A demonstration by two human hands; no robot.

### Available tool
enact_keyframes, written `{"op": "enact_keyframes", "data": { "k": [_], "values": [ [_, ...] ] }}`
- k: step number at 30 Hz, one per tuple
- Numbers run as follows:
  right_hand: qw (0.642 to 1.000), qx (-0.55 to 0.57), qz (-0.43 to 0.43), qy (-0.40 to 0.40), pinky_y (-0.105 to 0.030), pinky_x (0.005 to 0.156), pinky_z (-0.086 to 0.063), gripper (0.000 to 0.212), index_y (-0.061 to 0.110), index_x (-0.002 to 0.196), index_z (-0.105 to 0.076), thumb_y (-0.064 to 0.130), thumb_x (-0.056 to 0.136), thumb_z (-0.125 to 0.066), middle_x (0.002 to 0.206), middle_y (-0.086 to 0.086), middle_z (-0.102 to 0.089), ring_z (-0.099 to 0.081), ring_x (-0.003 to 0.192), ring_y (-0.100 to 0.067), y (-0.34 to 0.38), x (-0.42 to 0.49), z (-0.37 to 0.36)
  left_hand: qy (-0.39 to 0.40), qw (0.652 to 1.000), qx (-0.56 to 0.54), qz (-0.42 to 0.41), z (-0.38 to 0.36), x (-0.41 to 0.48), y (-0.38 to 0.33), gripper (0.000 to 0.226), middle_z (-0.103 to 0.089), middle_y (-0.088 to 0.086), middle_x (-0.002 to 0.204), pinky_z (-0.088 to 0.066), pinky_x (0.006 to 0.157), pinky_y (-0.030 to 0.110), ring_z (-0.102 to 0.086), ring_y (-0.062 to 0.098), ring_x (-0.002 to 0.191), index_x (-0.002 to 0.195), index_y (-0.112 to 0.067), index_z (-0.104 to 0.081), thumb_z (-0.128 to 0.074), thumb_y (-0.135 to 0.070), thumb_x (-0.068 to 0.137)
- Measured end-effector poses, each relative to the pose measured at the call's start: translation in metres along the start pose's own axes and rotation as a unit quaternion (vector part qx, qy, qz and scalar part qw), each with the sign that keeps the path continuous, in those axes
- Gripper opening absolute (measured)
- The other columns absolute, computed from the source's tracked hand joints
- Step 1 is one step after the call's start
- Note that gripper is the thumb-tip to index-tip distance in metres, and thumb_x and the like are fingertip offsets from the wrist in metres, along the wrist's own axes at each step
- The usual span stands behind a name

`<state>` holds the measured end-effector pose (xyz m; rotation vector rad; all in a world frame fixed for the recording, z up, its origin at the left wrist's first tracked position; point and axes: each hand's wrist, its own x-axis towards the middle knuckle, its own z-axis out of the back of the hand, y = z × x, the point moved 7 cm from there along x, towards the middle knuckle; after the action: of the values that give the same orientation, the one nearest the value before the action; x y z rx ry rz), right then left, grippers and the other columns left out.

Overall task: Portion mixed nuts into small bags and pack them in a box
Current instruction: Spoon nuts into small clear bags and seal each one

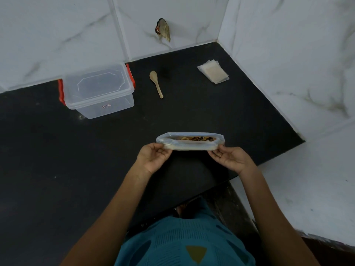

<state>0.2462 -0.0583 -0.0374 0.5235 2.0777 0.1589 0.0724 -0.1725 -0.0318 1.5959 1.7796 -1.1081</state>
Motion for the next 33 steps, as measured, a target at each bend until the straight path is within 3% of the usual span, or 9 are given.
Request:
{"op": "enact_keyframes", "data": {
  "k": [5, 8, 12, 20, 23, 27, 30, 31, 33],
  "values": [
    [0.995, 0.094, 0.036, 0.03, -0.04, 0.082, -0.049, 0.021, -0.001, 0.106, -0.051, -0.001, 0.088, -0.04, 0.105, -0.022, -0.056, -0.056, 0.095, -0.03, -0.008, -0.001, -0.016, 0.015, 0.995, -0.096, -0.032, -0.005, 0.005, 0.01, 0.043, -0.052, 0.024, 0.126, -0.046, 0.088, 0.044, -0.052, 0.034, 0.116, 0.128, 0.004, -0.042, -0.033, 0.001, 0.087],
    [0.989, 0.134, 0.049, 0.035, -0.036, 0.086, -0.048, 0.021, -0.002, 0.106, -0.052, 0.002, 0.086, -0.045, 0.107, -0.02, -0.057, -0.057, 0.097, -0.027, -0.008, -0.001, -0.013, 0.05, 0.995, -0.081, -0.036, -0.009, 0.005, 0.011, 0.036, -0.056, 0.017, 0.121, -0.048, 0.087, 0.038, -0.056, 0.028, 0.11, 0.12, -0.001, -0.051, -0.038, -0.009, 0.088],
    [0.996, 0.067, 0.057, 0.027, -0.032, 0.076, -0.054, 0.019, 0.003, 0.102, -0.055, 0.009, 0.084, -0.051, 0.101, -0.012, -0.059, -0.057, 0.094, -0.022, -0.008, -0.003, -0.005, 0.075, 0.996, -0.028, -0.036, -0.006, 0.003, 0.01, 0.029, -0.06, 0.01, 0.113, -0.045, 0.089, 0.04, -0.056, 0.023, 0.11, 0.113, -0.011, -0.057, -0.043, -0.028, 0.094],
    [0.997, 0.062, 0.05, 0.004, -0.038, 0.088, -0.045, 0.024, 0.003, 0.108, -0.054, 0.012, 0.086, -0.048, 0.105, -0.015, -0.059, -0.057, 0.101, -0.026, -0.006, -0.007, -0.007, 0.069, 0.997, 0.045, -0.009, -0.01, -0.001, 0.009, 0.033, -0.062, 0.006, 0.089, -0.042, 0.08, 0.031, -0.056, 0.017, 0.086, 0.098, -0.011, -0.058, -0.044, -0.041, 0.093],
    [0.993, -0.076, 0.084, -0.021, -0.036, 0.085, -0.045, 0.013, 0.005, 0.099, -0.052, 0.006, 0.088, -0.046, 0.097, -0.013, -0.055, -0.055, 0.093, -0.023, 0.003, -0.009, -0.005, 0.051, 0.98, 0.191, -0.023, -0.01, 0.001, 0.005, 0.019, -0.058, 0.001, 0.1, -0.038, 0.082, 0.027, -0.052, 0.012, 0.092, 0.105, -0.017, -0.056, -0.056, -0.025, 0.088],
    [0.886, -0.393, 0.203, -0.141, -0.033, 0.072, -0.055, 0.017, 0.011, 0.105, -0.05, 0.014, 0.089, -0.053, 0.1, -0.008, -0.056, -0.059, 0.087, -0.018, 0.021, -0.018, -0.001, -0.022, 0.938, 0.342, -0.055, 0.002, 0.005, -0.004, 0.038, -0.057, 0.011, 0.114, -0.05, 0.076, 0.029, -0.057, 0.02, 0.102, 0.12, -0.009, -0.047, -0.06, -0.005, 0.085],
    [0.718, -0.588, 0.297, -0.225, -0.035, 0.077, -0.051, 0.021, 0.011, 0.103, -0.054, 0.024, 0.087, -0.056, 0.105, -0.006, -0.053, -0.056, 0.089, -0.018, 0.03, -0.025, -0.009, -0.044, 0.903, 0.42, -0.076, 0.001, 0.001, -0.009, 0.037, -0.052, 0.013, 0.12, -0.054, 0.067, 0.027, -0.059, 0.021, 0.099, 0.12, -0.01, -0.042, -0.058, -0.007, 0.087],
    [0.661, -0.634, 0.319, -0.245, -0.033, 0.077, -0.047, 0.024, 0.01, 0.104, -0.056, 0.026, 0.086, -0.056, 0.108, -0.006, -0.05, -0.054, 0.091, -0.019, 0.033, -0.027, -0.014, -0.06, 0.88, 0.46, -0.101, 0.0, -0.002, -0.013, 0.037, -0.049, 0.012, 0.12, -0.054, 0.065, 0.025, -0.059, 0.02, 0.096, 0.121, -0.011, -0.041, -0.058, -0.009, 0.088],
    [0.646, -0.637, 0.343, -0.245, -0.031, 0.079, -0.044, 0.03, 0.006, 0.11, -0.057, 0.023, 0.085, -0.059, 0.112, -0.009, -0.047, -0.053, 0.097, -0.021, 0.038, -0.028, -0.019, -0.101, 0.777, 0.59, -0.194, -0.005, -0.006, -0.027, 0.044, -0.04, 0.012, 0.127, -0.053, 0.07, 0.026, -0.057, 0.022, 0.098, 0.126, -0.011, -0.038, -0.06, -0.016, 0.087]
  ]
}}
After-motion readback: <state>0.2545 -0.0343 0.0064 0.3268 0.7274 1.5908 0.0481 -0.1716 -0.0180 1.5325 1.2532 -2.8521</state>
